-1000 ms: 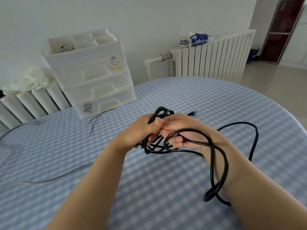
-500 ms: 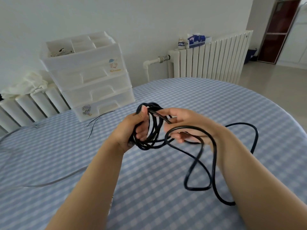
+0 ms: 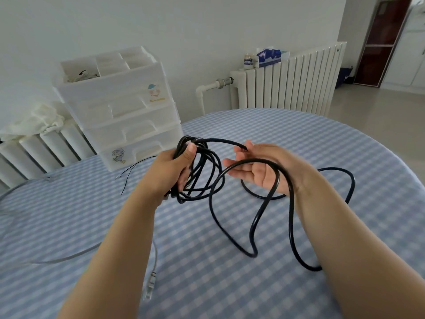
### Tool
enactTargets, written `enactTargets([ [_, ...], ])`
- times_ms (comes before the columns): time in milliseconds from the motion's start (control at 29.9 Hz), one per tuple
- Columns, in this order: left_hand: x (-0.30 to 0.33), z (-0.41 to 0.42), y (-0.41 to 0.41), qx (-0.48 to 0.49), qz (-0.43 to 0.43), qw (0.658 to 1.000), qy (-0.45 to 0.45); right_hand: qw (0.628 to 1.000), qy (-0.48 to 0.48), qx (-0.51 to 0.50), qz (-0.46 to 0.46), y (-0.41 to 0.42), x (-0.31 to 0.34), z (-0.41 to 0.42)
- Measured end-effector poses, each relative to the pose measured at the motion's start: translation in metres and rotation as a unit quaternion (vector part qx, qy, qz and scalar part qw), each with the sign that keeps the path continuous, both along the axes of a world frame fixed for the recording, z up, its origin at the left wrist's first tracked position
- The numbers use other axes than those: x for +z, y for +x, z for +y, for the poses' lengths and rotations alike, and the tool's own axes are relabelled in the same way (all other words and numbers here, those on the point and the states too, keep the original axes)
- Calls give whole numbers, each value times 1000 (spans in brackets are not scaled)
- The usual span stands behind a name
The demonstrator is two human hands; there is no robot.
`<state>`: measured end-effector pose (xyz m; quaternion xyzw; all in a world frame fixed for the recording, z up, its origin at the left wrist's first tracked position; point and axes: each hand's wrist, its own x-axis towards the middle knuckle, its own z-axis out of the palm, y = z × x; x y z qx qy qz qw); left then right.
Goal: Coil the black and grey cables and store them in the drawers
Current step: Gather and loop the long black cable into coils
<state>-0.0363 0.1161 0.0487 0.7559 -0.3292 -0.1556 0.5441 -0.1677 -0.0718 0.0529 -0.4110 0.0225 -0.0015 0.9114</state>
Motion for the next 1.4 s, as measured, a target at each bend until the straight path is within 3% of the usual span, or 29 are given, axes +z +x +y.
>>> enactTargets([
  [67, 4, 4, 0, -44, 18, 999, 13, 998, -54, -26, 4, -1, 1, 4],
  [200, 8, 10, -2, -137, 113, 983, -36, 941, -335, -55, -14, -5, 1, 8],
  [301, 10, 12, -1, -189, 175, 964, -67, 908, -403, -111, -7, -1, -1, 7],
  [368, 11, 11, -2, -202, 187, 959, -70, 930, -348, -115, 19, 0, -3, 3],
  [434, 11, 10, -4, -209, 189, 956, -77, 984, -165, -55, 33, 2, -5, -1],
  [501, 10, 8, -4, -211, 190, 955, -86, 999, 9, -14, 39, 5, -7, -3],
  [535, 9, 7, -4, -208, 186, 956, -85, 998, 48, -14, 46, 7, -9, -2],
  [601, 7, 5, -5, -193, 180, 961, -83, 997, 27, -41, 58, 10, -12, 3],
  [735, 5, 1, -10, -198, 218, 947, -129, 984, -128, -117, 50, 13, -18, 5],
  [902, 10, -6, -18, -203, 331, 900, -197, 910, -346, -225, 48, 26, -26, 9],
  [1036, 20, -8, -22, -133, 354, 888, -262, 769, -592, -236, 55, 27, -31, 21],
  [1203, 26, -3, -16, -14, 341, 887, -312, 701, -691, -174, 26, 23, -37, 47],
  [1236, 26, -3, -16, 12, 333, 890, -312, 717, -672, -184, 24, 24, -39, 51],
  [1337, 25, -5, -17, 77, 272, 921, -267, 846, -475, -234, 54, 27, -36, 55],
  [1403, 22, -8, -17, 106, 210, 944, -231, 895, -377, -230, 63, 27, -30, 52],
])
